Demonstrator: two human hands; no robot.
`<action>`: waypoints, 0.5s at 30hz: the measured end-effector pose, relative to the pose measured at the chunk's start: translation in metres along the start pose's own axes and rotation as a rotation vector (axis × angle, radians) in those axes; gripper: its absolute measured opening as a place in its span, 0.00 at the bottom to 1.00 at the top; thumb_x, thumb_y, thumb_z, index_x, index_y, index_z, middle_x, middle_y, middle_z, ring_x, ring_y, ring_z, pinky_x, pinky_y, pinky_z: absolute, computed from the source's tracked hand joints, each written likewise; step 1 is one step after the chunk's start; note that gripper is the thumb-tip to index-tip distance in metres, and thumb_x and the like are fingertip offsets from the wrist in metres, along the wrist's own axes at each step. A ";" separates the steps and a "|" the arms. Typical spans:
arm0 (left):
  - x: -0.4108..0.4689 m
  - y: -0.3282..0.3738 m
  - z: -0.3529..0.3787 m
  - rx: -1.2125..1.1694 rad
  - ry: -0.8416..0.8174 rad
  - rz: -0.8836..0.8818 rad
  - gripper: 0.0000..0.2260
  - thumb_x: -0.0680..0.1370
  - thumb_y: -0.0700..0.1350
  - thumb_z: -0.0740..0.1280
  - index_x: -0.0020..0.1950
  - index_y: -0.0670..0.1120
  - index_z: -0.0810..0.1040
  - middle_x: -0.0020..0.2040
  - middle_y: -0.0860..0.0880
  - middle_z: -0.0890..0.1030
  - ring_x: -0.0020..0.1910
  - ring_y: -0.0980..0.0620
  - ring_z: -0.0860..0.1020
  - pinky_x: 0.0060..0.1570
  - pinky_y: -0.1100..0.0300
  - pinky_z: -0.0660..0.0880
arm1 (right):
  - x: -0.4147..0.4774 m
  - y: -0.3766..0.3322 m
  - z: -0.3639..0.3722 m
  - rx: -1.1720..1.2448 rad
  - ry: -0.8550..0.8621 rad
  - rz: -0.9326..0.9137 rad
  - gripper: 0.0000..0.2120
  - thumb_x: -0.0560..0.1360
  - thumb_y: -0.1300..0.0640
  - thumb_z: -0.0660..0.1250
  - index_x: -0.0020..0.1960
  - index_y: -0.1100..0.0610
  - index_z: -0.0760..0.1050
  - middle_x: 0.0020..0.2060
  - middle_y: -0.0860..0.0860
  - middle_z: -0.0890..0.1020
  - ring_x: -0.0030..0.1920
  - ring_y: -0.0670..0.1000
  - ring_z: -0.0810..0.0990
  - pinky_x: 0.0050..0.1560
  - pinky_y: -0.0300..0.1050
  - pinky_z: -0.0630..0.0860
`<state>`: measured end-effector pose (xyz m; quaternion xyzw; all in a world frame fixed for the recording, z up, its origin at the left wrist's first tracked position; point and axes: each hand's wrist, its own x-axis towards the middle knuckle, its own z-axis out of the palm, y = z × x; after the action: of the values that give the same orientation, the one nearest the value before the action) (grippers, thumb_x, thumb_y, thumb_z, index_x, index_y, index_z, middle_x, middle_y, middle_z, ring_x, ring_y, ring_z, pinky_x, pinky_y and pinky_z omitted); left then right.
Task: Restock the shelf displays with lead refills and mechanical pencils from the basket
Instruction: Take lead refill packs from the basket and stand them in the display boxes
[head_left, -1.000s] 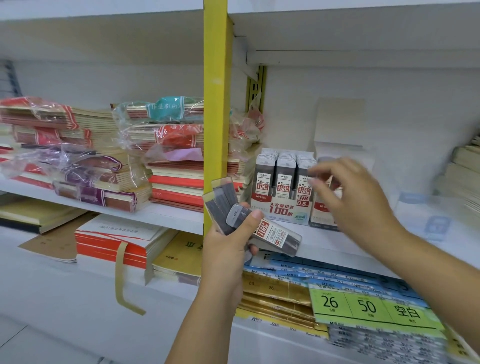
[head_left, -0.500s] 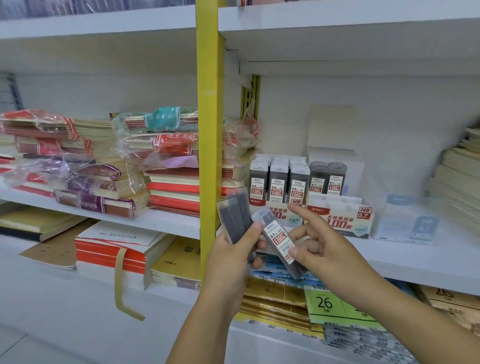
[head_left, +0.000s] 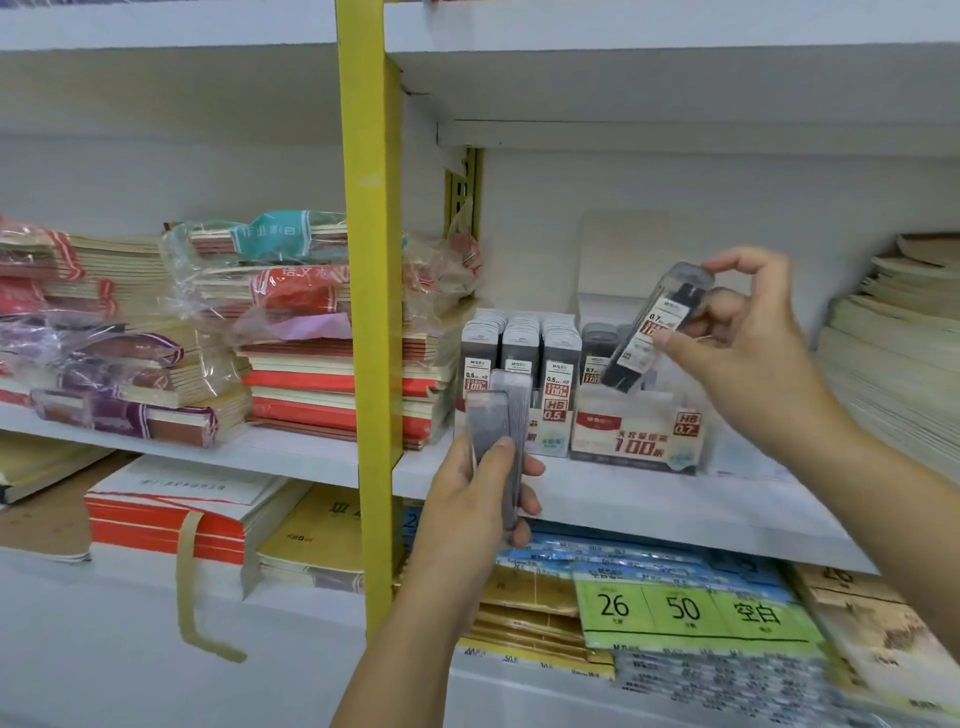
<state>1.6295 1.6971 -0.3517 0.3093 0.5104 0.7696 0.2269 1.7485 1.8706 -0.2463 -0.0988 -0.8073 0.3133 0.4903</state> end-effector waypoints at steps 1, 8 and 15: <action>0.000 0.000 0.001 0.008 0.006 0.012 0.09 0.84 0.49 0.61 0.50 0.59 0.79 0.42 0.50 0.84 0.32 0.56 0.79 0.26 0.63 0.72 | 0.010 0.003 -0.005 -0.071 0.024 -0.038 0.27 0.73 0.64 0.71 0.50 0.38 0.60 0.39 0.43 0.84 0.38 0.40 0.80 0.40 0.35 0.76; 0.002 -0.004 0.006 -0.008 0.004 0.070 0.07 0.82 0.49 0.64 0.50 0.57 0.82 0.44 0.49 0.85 0.37 0.53 0.84 0.30 0.62 0.78 | 0.047 0.030 -0.012 -0.430 -0.074 -0.102 0.23 0.74 0.62 0.70 0.50 0.40 0.60 0.42 0.43 0.79 0.39 0.41 0.80 0.39 0.33 0.74; 0.003 -0.004 0.010 -0.019 0.010 0.087 0.12 0.81 0.50 0.64 0.44 0.64 0.82 0.44 0.50 0.86 0.39 0.52 0.86 0.31 0.62 0.80 | 0.048 0.037 -0.002 -0.580 -0.139 -0.128 0.20 0.74 0.60 0.70 0.52 0.43 0.61 0.42 0.45 0.79 0.44 0.47 0.77 0.37 0.35 0.67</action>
<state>1.6350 1.7072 -0.3518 0.3250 0.4904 0.7851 0.1936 1.7205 1.9230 -0.2328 -0.1619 -0.8992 0.0440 0.4040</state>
